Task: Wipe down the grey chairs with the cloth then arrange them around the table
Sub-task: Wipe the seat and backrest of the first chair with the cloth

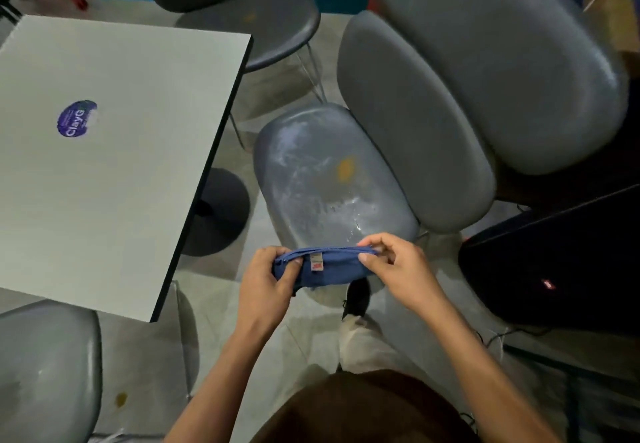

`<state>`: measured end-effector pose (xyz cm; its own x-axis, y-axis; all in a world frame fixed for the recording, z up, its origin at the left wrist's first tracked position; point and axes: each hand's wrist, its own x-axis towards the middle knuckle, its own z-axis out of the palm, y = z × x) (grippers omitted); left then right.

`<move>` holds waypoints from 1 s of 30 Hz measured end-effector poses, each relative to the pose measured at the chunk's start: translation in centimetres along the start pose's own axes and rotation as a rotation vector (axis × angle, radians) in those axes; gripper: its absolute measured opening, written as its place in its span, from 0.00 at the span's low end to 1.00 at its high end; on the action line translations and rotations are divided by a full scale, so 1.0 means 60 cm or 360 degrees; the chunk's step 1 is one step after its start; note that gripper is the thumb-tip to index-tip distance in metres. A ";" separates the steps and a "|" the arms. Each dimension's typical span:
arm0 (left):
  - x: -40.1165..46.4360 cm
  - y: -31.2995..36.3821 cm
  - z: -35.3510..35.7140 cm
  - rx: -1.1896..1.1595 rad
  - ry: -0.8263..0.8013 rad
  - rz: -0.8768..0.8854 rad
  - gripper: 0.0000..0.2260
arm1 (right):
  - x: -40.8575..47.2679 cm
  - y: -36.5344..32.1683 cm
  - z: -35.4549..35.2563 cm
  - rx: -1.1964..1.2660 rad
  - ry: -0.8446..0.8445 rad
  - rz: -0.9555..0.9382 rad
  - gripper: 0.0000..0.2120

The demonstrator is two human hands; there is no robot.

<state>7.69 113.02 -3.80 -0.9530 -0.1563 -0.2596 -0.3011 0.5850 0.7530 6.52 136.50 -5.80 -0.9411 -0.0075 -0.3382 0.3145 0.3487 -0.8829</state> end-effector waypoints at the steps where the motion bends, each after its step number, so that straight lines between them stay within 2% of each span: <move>1: 0.018 0.001 0.001 -0.0014 0.0011 -0.0022 0.01 | 0.020 0.000 0.004 -0.0006 -0.0004 0.0015 0.07; 7: 0.126 -0.018 0.015 0.0088 0.0001 -0.0129 0.01 | 0.128 -0.011 0.026 -0.0194 -0.0017 0.0075 0.05; 14: 0.248 -0.066 0.049 0.0230 -0.0115 -0.0064 0.05 | 0.236 0.024 0.061 -0.0388 0.0081 0.0096 0.06; 23: 0.378 -0.153 0.070 0.0393 -0.0464 -0.0017 0.04 | 0.300 0.090 0.145 -0.0313 0.0124 0.0293 0.06; 30: 0.476 -0.210 0.111 0.0528 -0.0560 0.0025 0.07 | 0.363 0.160 0.206 -0.0256 0.0235 0.0461 0.04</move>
<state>-15.49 106.49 -24.76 -0.8709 0.0997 -0.4813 -0.2048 0.8165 0.5398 -9.42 128.08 -25.68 -0.8273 0.2445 -0.5058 0.5582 0.4597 -0.6907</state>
